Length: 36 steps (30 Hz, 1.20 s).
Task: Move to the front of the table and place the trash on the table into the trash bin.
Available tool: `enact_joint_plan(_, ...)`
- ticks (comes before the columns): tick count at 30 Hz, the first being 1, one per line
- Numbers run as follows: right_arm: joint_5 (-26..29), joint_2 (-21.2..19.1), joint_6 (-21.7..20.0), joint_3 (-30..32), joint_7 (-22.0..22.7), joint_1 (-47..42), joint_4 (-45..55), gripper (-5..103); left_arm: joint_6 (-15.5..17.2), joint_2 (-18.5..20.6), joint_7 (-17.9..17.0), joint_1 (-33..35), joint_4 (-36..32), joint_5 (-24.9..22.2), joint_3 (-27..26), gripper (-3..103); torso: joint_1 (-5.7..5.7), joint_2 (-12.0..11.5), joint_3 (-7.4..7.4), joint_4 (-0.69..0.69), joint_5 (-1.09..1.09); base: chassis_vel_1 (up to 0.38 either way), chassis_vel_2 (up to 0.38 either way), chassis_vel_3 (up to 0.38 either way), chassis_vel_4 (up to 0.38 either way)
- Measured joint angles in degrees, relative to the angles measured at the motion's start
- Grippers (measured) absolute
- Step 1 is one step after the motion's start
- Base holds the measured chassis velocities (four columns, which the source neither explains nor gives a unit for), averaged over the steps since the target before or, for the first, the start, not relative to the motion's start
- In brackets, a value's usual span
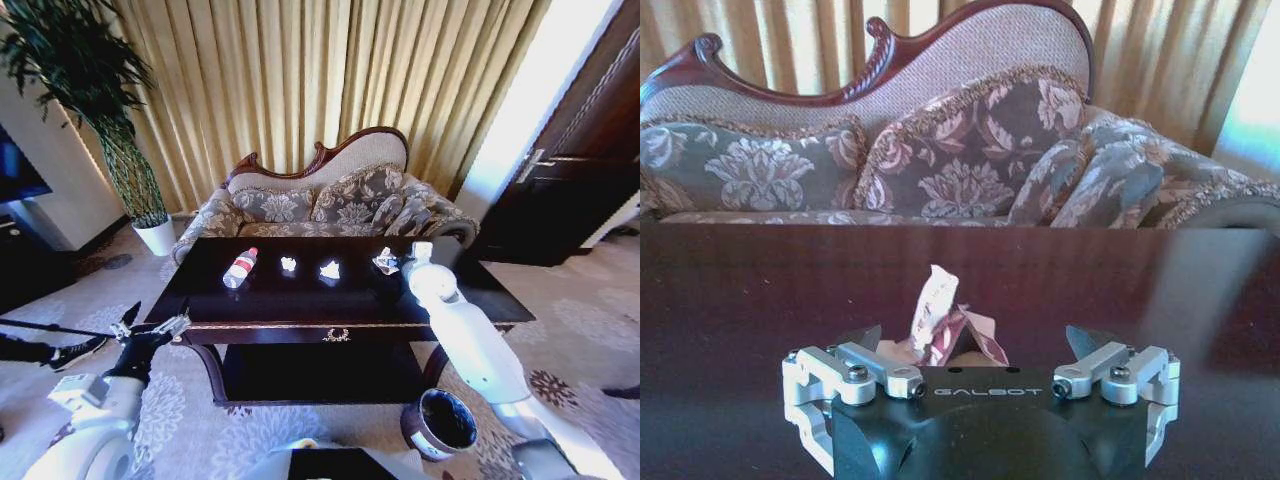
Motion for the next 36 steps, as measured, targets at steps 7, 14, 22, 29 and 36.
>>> enact_joint_plan(7, 0.1, 0.0, 0.1, 0.4, 0.2, -0.4, -0.9, 100, -0.3, 0.2, 0.0, -0.1, 0.0, -0.1, 0.0, 100, 0.0, 0.0, 0.0, 0.0, 0.01, 0.0, 0.0, 0.0, 0.0)
enact_joint_plan(14, 0.1, -0.2, 0.2, 0.8, 0.5, -1.0, -0.6, 83, -0.5, 0.4, -0.5, -0.4, 0.0, -0.1, 0.0, 100, 0.0, 0.0, 0.0, 0.0, 0.0, 0.0, 0.0, 0.0, 0.0)
enact_joint_plan(22, -0.1, -0.1, 0.3, 1.4, 0.4, -2.7, -0.1, 55, -0.5, 0.5, -0.6, -0.6, 0.0, -0.1, 0.0, 100, -0.01, 0.0, 0.0, 0.0, 0.0, 0.0, 0.0, 0.0, 0.0)
enact_joint_plan(29, -0.1, -0.1, 0.3, 1.8, 0.3, -3.0, 0.2, 33, -0.5, 0.5, -0.6, -0.6, 0.0, -0.1, 0.1, 100, 0.0, 0.0, 0.0, 0.0, 0.0, 0.0, 0.0, 0.0, 0.0)
enact_joint_plan(36, 0.0, 0.0, 0.7, 2.1, 0.3, -3.5, 1.0, 5, -0.5, 0.5, -0.6, -0.7, 0.0, -0.1, 0.1, 100, 0.0, 0.0, 0.0, 0.0, 0.0, 0.0, 0.0, 0.0, 0.0)
